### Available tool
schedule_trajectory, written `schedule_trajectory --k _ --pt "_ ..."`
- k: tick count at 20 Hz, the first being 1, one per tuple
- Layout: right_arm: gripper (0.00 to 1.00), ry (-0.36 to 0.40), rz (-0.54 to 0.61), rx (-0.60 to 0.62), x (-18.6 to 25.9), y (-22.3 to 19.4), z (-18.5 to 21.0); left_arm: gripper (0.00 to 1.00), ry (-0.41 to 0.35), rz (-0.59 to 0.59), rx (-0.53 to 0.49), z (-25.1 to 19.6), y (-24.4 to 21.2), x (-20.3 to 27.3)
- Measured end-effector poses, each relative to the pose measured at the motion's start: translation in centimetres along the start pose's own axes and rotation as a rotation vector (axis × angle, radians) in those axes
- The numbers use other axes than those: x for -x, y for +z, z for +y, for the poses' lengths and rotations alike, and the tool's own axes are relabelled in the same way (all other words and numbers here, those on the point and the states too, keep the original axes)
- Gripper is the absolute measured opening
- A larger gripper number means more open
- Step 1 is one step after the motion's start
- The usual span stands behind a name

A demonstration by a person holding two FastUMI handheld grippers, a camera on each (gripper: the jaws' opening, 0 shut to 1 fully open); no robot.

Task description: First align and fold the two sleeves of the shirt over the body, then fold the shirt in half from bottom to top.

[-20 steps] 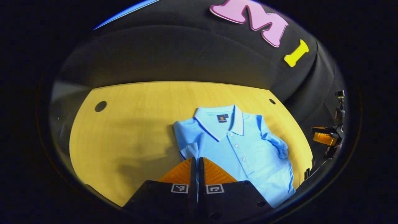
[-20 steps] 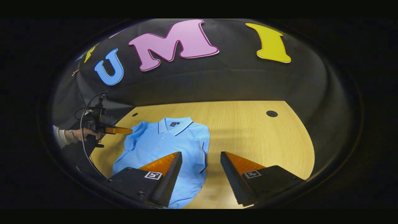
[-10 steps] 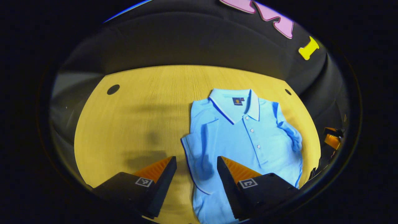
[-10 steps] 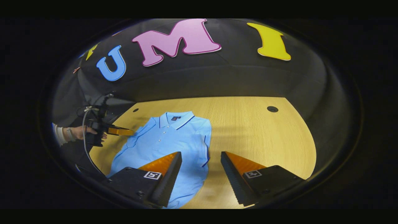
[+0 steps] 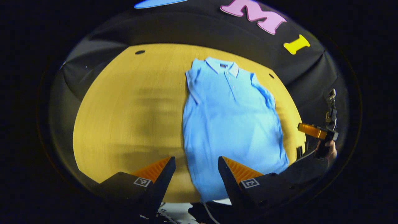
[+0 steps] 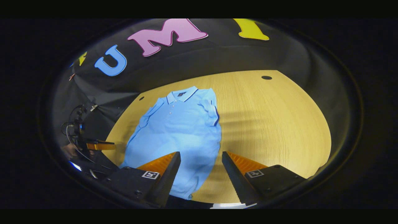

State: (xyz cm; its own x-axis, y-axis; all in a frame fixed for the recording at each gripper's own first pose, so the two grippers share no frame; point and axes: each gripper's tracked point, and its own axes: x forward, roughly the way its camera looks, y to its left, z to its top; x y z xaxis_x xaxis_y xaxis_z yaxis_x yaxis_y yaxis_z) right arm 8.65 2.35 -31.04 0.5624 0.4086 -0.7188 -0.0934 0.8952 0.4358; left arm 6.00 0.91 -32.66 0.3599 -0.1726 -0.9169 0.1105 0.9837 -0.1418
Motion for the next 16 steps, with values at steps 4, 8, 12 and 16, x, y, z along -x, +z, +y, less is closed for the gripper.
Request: schedule_trajectory --k 4,8,12,16 --pt "0.86 -0.012 0.061 -0.067 1.7 -6.3 1.4 0.89 -0.037 0.075 -0.007 -1.2 -6.5 -0.2" --pt "0.86 -0.045 0.134 -0.037 2.6 -11.2 1.3 0.89 -0.076 0.083 0.02 -2.3 -8.5 -1.2" --pt "0.87 -0.064 0.204 -0.044 2.4 -14.6 0.9 0.87 -0.092 0.084 0.026 -3.0 -8.9 -1.6" --pt "0.87 -0.024 0.218 -0.037 1.3 -14.8 2.7 0.89 -0.109 0.094 0.032 -3.6 -9.3 -1.6"
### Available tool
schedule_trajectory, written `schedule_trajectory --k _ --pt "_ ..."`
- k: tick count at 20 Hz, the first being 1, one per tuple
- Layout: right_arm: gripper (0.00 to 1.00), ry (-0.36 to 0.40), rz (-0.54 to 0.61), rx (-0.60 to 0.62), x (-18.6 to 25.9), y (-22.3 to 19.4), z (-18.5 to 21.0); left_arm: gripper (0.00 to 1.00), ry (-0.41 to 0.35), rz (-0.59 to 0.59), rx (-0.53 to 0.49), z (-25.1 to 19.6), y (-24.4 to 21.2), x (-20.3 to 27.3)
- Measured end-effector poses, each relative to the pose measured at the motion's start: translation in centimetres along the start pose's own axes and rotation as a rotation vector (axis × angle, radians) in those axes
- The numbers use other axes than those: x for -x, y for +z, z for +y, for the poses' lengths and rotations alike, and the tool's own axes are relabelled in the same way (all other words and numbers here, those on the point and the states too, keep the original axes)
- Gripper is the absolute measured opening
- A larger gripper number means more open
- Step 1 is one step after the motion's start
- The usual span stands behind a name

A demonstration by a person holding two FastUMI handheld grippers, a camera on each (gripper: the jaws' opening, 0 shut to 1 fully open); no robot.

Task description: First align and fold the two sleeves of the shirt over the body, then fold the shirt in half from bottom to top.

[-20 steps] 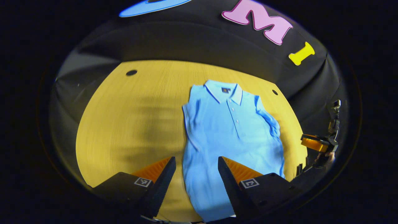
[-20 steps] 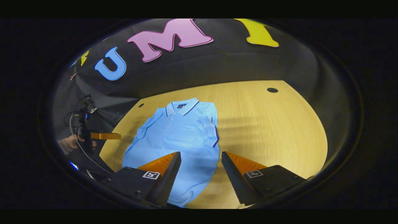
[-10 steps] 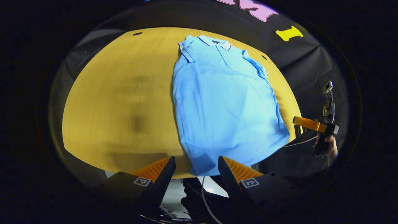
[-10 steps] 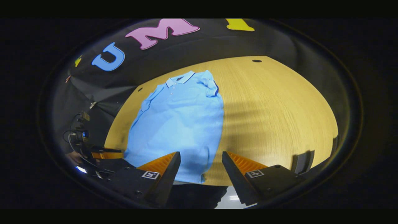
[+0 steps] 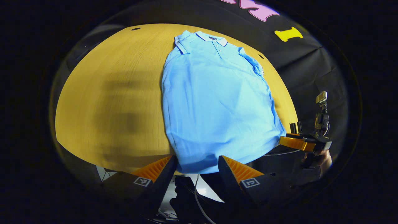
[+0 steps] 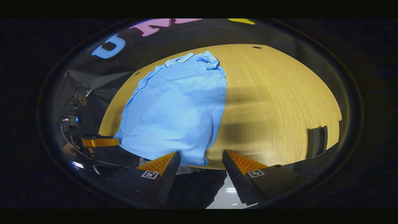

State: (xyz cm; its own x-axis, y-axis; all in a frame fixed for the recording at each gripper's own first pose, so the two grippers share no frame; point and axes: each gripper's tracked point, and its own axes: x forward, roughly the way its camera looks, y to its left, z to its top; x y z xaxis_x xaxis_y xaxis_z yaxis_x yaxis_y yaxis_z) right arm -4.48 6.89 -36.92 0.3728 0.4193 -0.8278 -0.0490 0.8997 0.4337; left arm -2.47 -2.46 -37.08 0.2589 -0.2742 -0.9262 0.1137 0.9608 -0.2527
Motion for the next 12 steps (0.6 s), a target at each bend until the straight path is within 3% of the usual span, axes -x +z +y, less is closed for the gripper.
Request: schedule_trajectory --k 3,5,6,8,10,12 --pt "0.87 0.029 0.008 0.027 -1.0 0.6 1.6 0.89 -0.033 0.024 -0.008 -1.1 -0.3 -0.4" --pt "0.82 0.052 0.028 0.047 -1.7 0.4 2.3 0.76 -0.071 0.05 -0.015 -2.0 -1.0 -1.1" --pt "0.67 0.047 0.038 0.072 -2.1 0.4 2.2 0.58 -0.072 0.052 -0.011 -1.9 -1.0 -1.7" --pt "0.1 0.072 0.043 0.08 -1.7 0.3 2.7 0.22 -0.091 0.016 0.017 -2.4 -0.1 -2.1" --pt "0.19 0.087 0.026 0.092 -2.3 0.7 2.7 0.11 -0.082 0.0 0.025 -2.2 0.8 -1.8" --pt "0.19 0.127 0.006 0.089 -2.3 1.5 3.4 0.08 -0.075 -0.031 -0.003 -2.2 1.6 -1.3"
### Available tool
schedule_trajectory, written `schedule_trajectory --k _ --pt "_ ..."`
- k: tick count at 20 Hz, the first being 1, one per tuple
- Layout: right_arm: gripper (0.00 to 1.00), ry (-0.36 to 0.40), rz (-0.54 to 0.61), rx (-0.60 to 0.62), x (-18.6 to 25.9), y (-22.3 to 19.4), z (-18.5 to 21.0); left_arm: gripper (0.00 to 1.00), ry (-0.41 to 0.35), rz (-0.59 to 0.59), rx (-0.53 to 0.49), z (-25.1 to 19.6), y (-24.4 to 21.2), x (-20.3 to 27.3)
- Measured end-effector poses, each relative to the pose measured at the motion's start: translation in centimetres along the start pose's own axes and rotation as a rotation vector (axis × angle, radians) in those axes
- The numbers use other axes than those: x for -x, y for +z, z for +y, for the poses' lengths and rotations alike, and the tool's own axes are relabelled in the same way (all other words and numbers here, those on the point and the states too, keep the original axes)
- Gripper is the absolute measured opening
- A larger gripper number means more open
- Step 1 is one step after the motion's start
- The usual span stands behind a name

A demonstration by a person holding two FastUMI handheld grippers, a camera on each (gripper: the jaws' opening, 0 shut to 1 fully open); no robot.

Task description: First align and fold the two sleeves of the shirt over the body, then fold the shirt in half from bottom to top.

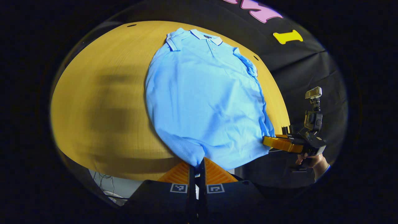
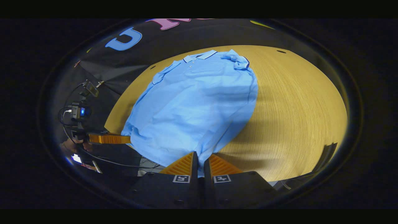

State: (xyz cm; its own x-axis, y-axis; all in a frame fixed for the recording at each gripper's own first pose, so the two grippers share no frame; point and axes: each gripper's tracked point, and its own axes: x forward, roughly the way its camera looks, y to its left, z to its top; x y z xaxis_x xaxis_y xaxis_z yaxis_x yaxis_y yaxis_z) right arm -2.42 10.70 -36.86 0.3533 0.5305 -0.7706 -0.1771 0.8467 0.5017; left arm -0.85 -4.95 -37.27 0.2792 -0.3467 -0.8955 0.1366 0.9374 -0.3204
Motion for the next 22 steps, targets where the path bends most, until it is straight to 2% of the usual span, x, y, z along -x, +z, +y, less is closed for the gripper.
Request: schedule_trajectory --k 1,2,6,9,12,15,17,19,20,21,22 --pt "0.19 0.027 -0.024 0.002 0.3 0.6 0.5 0.07 -0.001 -0.018 -0.021 -0.1 0.6 0.4" --pt "0.12 0.053 -0.052 0.008 0.6 1.5 1.0 0.07 -0.004 -0.04 -0.046 -0.1 1.4 0.8" --pt "0.12 0.133 -0.182 0.027 1.8 6.3 2.4 0.07 0.003 -0.183 -0.156 -0.6 6.2 2.7" --pt "0.12 0.153 -0.281 0.038 2.9 11.2 2.8 0.07 -0.031 -0.268 -0.167 -2.1 10.7 4.3" --pt "0.12 0.127 -0.391 0.085 4.4 18.1 2.1 0.07 -0.024 -0.338 -0.186 -2.4 16.3 5.5" --pt "0.12 0.1 -0.496 0.149 6.0 25.9 1.9 0.07 -0.006 -0.423 -0.221 -2.8 24.0 6.5" --pt "0.12 0.086 -0.556 0.179 6.2 31.3 1.6 0.07 0.002 -0.493 -0.205 -3.1 29.2 6.9" --pt "0.13 0.048 -0.593 0.216 5.1 36.2 0.8 0.07 0.005 -0.526 -0.188 -3.2 33.6 6.2" --pt "0.07 0.037 -0.599 0.228 4.1 38.4 0.3 0.07 0.024 -0.534 -0.194 -2.5 35.8 5.3" --pt "0.19 0.023 -0.595 0.227 2.8 40.0 -0.3 0.07 0.044 -0.532 -0.204 -2.0 38.0 4.1" --pt "0.13 0.016 -0.589 0.227 1.4 41.5 -0.8 0.07 0.068 -0.526 -0.209 -1.6 39.6 3.1"
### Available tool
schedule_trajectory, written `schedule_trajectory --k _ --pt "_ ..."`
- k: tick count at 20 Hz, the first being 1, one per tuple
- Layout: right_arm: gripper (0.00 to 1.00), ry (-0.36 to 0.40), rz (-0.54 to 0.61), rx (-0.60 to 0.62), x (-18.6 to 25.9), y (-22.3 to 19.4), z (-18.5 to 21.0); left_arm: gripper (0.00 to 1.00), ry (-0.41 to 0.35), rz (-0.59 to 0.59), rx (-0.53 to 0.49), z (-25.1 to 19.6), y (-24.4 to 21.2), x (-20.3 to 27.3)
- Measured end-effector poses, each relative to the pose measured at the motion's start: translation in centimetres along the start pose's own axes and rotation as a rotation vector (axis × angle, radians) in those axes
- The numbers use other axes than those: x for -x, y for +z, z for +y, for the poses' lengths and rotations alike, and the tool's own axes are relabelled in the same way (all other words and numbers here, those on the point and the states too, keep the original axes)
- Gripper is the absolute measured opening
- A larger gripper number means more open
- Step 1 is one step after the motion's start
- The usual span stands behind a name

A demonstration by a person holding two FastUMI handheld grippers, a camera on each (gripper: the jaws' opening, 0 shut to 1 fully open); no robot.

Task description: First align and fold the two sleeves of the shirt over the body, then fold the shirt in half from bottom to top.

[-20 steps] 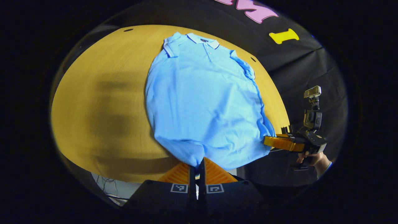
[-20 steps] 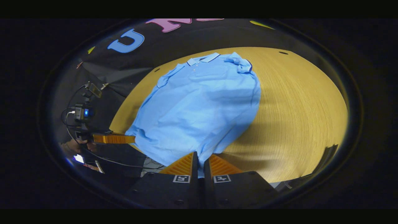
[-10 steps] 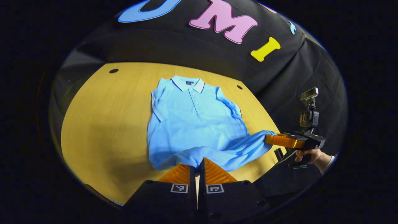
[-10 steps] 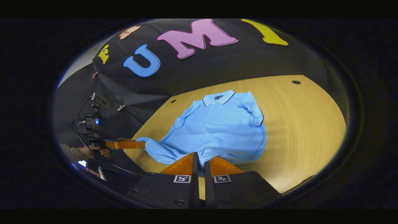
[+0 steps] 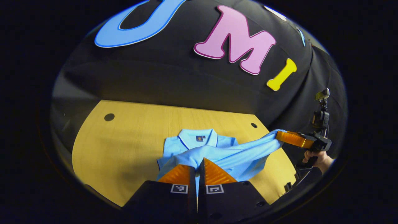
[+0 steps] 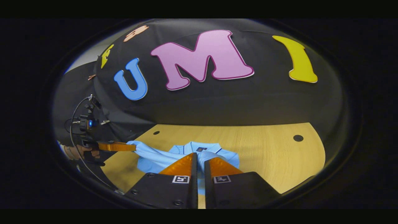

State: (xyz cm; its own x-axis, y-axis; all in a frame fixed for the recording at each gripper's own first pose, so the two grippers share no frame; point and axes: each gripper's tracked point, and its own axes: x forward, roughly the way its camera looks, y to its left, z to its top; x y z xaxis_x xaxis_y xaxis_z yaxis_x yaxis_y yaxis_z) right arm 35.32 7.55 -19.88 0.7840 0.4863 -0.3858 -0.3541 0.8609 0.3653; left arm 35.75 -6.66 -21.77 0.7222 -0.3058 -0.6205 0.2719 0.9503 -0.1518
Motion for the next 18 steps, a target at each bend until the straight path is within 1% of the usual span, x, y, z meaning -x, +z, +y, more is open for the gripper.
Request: schedule_trajectory --k 2,3,4,5,7,8,9,10,11,12,13,14,16,17,18 --pt "0.13 -0.019 0.037 0.022 -4.2 -0.4 -1.9 0.07 0.036 0.026 0.013 1.3 0.8 -4.2" --pt "0.19 -0.026 0.057 0.037 -6.2 -0.9 -2.7 0.07 0.05 0.039 0.035 2.2 1.3 -6.0" --pt "0.19 -0.041 0.085 0.045 -8.3 -1.6 -3.8 0.07 0.062 0.058 0.058 3.0 1.3 -7.9" --pt "0.13 -0.052 0.11 0.044 -9.8 -2.6 -4.6 0.07 0.088 0.074 0.074 4.0 1.1 -9.7" --pt "0.13 -0.066 0.155 0.022 -12.9 -4.1 -6.0 0.07 0.136 0.085 0.079 5.5 0.8 -12.5" --pt "0.08 -0.078 0.173 0.012 -14.4 -4.8 -6.6 0.07 0.157 0.087 0.067 6.3 0.5 -13.7" --pt "0.13 -0.096 0.187 0.008 -15.4 -5.3 -7.2 0.09 0.167 0.097 0.06 6.7 0.1 -14.5" --pt "0.13 -0.113 0.188 0.01 -16.4 -5.6 -7.7 0.12 0.191 0.102 0.056 7.1 -0.4 -15.0" --pt "0.07 -0.13 0.195 0.01 -17.1 -6.0 -8.1 0.14 0.22 0.1 0.049 7.8 -0.4 -15.4" --pt "0.07 -0.135 0.206 0.002 -17.6 -6.4 -8.3 0.23 0.239 0.094 0.042 8.2 -0.3 -16.2" --pt "0.13 -0.134 0.218 -0.01 -17.9 -7.0 -8.4 0.29 0.239 0.096 0.038 8.0 -0.3 -16.5" --pt "0.29 -0.121 0.232 -0.024 -18.1 -7.8 -8.2 0.46 0.252 0.102 0.028 8.1 -0.6 -16.6" --pt "0.62 -0.134 0.246 0.0 -17.4 -8.1 -9.0 0.82 0.281 0.106 0.014 8.4 -0.6 -16.3" --pt "0.65 -0.135 0.239 0.017 -17.1 -7.7 -9.1 0.83 0.284 0.094 0.013 8.2 -0.2 -15.8" --pt "0.73 -0.131 0.226 0.03 -16.5 -7.1 -9.0 0.84 0.277 0.076 0.015 7.7 0.5 -15.2"
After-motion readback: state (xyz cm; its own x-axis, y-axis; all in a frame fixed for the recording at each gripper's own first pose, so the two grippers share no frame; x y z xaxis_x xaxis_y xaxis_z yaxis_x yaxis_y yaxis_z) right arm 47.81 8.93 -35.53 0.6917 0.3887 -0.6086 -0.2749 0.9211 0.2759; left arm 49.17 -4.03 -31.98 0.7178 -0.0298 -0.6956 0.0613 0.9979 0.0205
